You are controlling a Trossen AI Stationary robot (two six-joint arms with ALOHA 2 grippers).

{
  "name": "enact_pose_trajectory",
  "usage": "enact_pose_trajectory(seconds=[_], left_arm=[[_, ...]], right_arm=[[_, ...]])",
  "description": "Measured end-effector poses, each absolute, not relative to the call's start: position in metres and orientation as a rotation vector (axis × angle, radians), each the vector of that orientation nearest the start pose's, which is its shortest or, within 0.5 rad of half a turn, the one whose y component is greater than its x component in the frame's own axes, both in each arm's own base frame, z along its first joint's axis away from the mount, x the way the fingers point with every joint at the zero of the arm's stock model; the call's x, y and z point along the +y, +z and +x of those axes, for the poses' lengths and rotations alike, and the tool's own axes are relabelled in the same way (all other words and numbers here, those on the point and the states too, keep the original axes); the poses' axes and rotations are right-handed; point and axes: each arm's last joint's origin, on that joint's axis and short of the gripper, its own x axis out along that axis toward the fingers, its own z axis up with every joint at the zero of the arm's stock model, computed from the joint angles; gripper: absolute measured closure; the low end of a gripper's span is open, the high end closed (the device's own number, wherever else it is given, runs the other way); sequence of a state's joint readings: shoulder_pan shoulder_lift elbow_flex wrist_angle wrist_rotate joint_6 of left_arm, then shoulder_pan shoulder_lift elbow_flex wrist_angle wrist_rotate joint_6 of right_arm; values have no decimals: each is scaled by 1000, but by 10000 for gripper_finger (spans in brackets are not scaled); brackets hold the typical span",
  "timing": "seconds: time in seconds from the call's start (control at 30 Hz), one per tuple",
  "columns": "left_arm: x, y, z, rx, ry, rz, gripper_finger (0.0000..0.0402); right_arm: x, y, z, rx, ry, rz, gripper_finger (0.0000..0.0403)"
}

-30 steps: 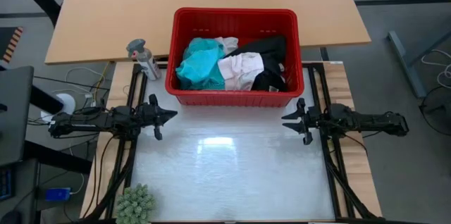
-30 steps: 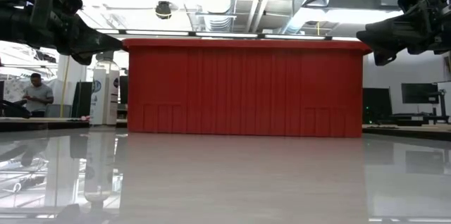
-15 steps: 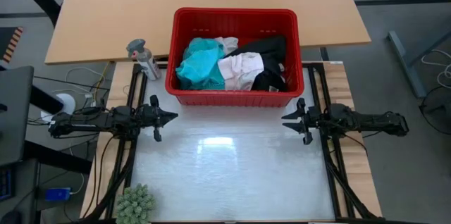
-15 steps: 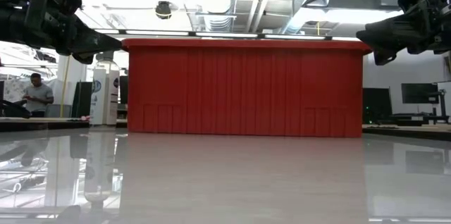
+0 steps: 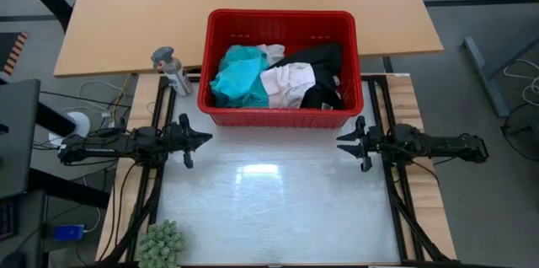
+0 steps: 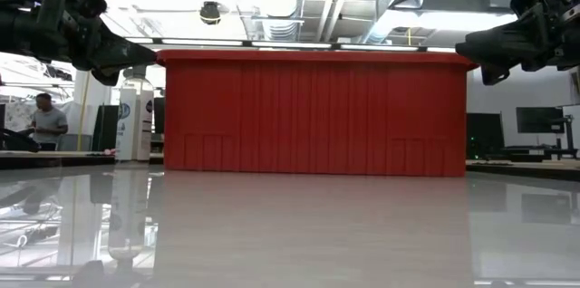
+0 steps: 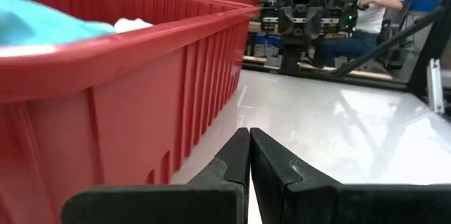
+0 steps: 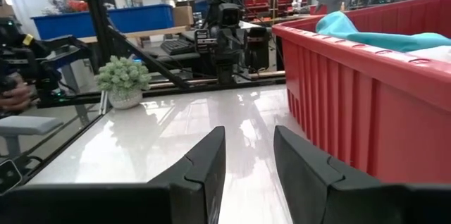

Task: Fold laundry
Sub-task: Fold the light blue shorts

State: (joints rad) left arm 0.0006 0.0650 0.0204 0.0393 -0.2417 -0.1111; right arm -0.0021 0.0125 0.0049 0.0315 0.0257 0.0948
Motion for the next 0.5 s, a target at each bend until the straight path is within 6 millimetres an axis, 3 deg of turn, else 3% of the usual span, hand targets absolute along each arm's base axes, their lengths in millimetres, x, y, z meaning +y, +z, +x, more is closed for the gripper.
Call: enact_pose_trajectory(seconds=[0.27,0.5], left_arm=[[7,172,100,-38,248,-98,401],[7,188,98,-204,243,-86,396]], right_arm=[[-1,168,98,-28,-29,96,255],[-1,179,97,-142,-21,153,255]])
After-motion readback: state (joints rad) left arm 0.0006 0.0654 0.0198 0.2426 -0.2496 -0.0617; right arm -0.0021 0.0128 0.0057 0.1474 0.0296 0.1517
